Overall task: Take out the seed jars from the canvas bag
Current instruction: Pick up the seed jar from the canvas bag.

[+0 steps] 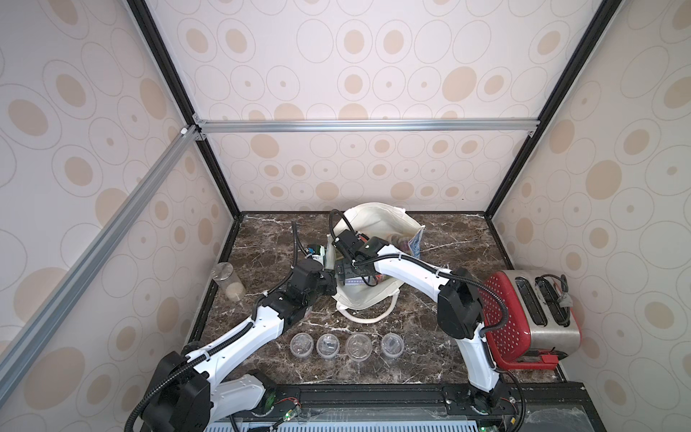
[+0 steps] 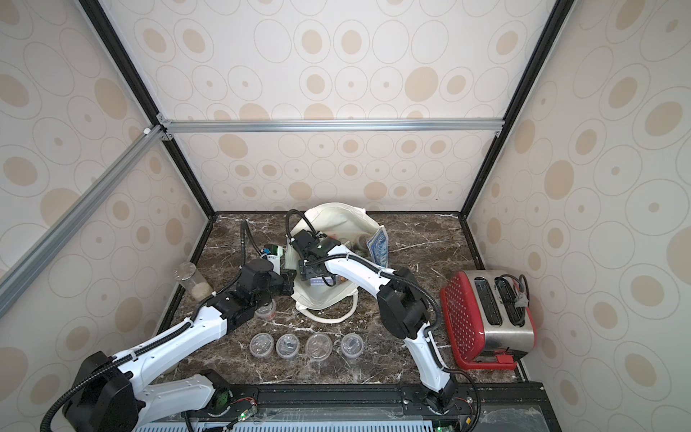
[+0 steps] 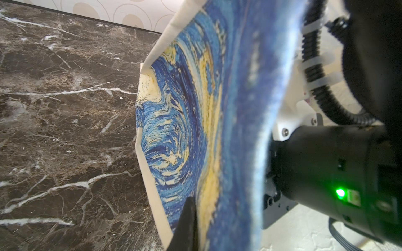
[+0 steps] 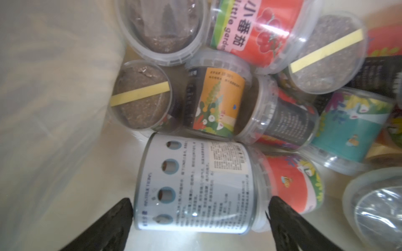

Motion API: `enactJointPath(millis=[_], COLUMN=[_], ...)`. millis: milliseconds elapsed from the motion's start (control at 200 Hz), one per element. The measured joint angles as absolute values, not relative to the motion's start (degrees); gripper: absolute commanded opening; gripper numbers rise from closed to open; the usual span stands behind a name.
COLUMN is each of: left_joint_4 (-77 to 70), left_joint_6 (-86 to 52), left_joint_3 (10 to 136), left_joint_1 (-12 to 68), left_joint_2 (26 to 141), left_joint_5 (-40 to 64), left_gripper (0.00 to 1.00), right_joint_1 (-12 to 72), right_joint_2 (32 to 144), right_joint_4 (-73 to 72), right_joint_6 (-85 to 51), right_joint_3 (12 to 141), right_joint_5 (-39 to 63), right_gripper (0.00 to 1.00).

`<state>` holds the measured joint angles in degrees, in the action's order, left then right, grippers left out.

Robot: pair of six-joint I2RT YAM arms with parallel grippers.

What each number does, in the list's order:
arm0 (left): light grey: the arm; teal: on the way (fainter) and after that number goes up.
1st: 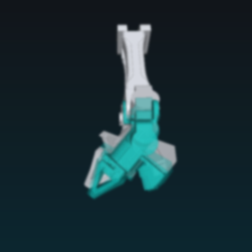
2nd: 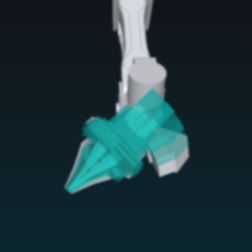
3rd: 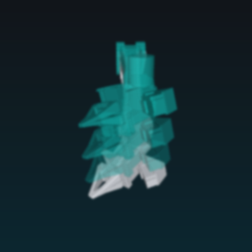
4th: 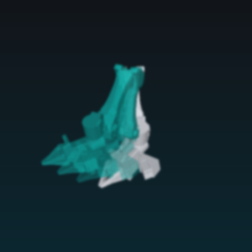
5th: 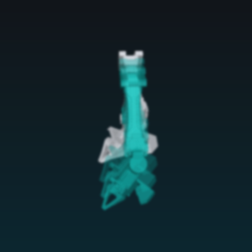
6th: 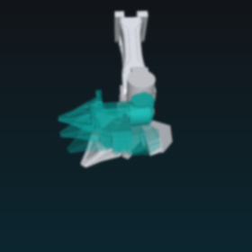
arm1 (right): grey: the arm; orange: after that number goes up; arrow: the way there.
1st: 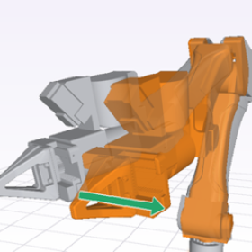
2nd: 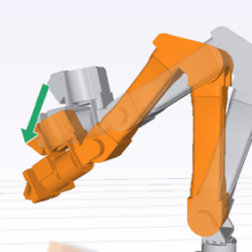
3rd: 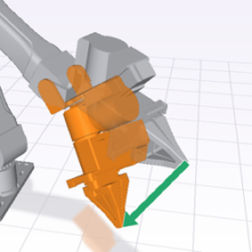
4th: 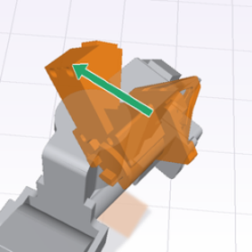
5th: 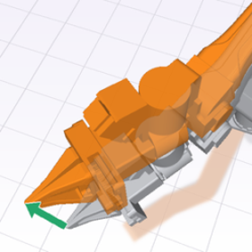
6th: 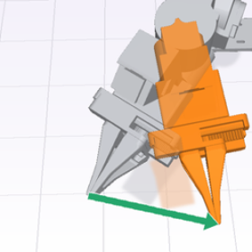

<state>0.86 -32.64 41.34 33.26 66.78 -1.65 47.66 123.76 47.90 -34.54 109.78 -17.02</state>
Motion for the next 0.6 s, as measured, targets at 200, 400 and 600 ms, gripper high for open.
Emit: enactJointPath(millis=[200,400,600], left_joint_4=[0.9,0.9,0.9], left_joint_6=[-32.7,-32.7,-32.7], left_joint_3=[41.3,41.3,41.3], left_joint_1=[33.3,33.3,33.3], left_joint_2=[66.8,66.8,66.8], left_joint_5=[-1.5,-1.4,-1.3], left_gripper=[0.11,0.11,0.11], right_joint_1=[47.7,47.7,47.7], right_joint_2=[124.0,124.8,124.9], right_joint_4=[47.9,47.0,46.9], right_joint_6=[-35.0,-35.6,-35.8], right_joint_3=[109.8,109.8,109.8], right_joint_5=[-16.8,-15.3,-14.8], right_gripper=[0.98,0.96,0.96])
